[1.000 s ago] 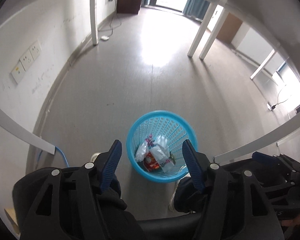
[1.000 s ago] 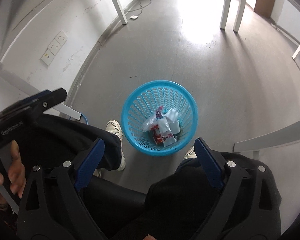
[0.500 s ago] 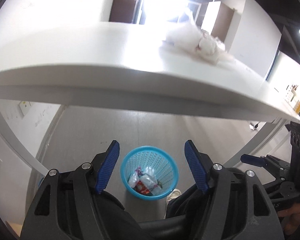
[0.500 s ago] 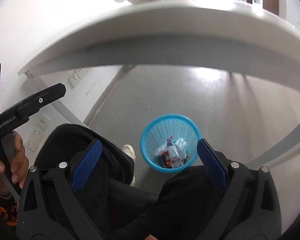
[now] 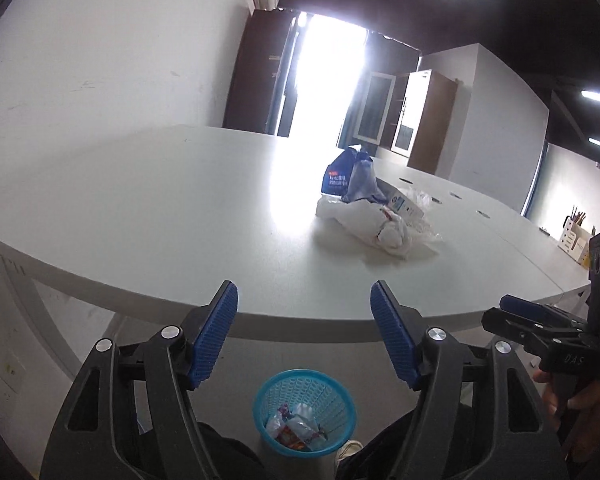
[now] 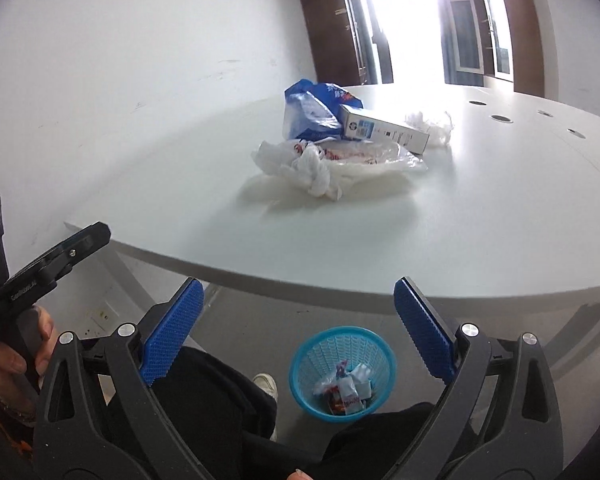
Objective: Collect trash
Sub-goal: 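Raise both tools back toward the blue bag and white plastic bag, then grasp the blue snack bag with the left tool while the right tool grasps the white plastic bag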
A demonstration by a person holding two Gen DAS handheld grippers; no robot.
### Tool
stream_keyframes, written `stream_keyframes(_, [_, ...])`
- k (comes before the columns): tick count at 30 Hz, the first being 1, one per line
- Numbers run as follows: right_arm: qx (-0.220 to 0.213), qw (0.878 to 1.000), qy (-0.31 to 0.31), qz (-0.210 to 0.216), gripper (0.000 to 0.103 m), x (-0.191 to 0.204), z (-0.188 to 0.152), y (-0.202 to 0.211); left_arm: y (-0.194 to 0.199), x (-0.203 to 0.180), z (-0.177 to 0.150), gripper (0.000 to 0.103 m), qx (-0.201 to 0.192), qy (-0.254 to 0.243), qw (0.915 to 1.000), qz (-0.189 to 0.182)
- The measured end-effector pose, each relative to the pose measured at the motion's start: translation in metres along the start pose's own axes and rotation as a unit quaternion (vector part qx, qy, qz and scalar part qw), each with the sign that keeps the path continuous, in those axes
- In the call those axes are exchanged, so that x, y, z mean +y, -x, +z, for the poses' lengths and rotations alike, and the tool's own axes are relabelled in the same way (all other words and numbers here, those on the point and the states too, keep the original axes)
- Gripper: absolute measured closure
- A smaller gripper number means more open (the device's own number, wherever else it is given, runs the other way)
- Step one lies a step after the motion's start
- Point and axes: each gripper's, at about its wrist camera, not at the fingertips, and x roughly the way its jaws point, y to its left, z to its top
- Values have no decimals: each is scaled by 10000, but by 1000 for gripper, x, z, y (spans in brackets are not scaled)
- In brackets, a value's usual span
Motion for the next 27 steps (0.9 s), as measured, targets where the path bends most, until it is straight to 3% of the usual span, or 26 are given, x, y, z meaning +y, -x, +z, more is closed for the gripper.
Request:
stream_keyframes(12, [-241, 9978, -568, -235, 11, -49, 53, -31, -32, -14, 49, 33, -83, 44, 9998, -173])
stream_keyframes(16, [-125, 9968, -742, -283, 11, -69, 68, -51, -54, -19, 68, 31, 61, 211, 9987, -461])
stream_keyframes(22, [62, 9945, -919, -507, 11, -95, 91, -76, -99, -41, 103, 29, 200, -20, 9983, -545])
stream_keyframes(24, [157, 9940, -976, -470, 12, -103, 98, -87, -114, -48, 116, 23, 270, -85, 9974, -660])
stream_keyframes(27, [371, 9913, -1234, -267, 12, -117, 105, -107, -137, -59, 127, 23, 384, -185, 9968, -670])
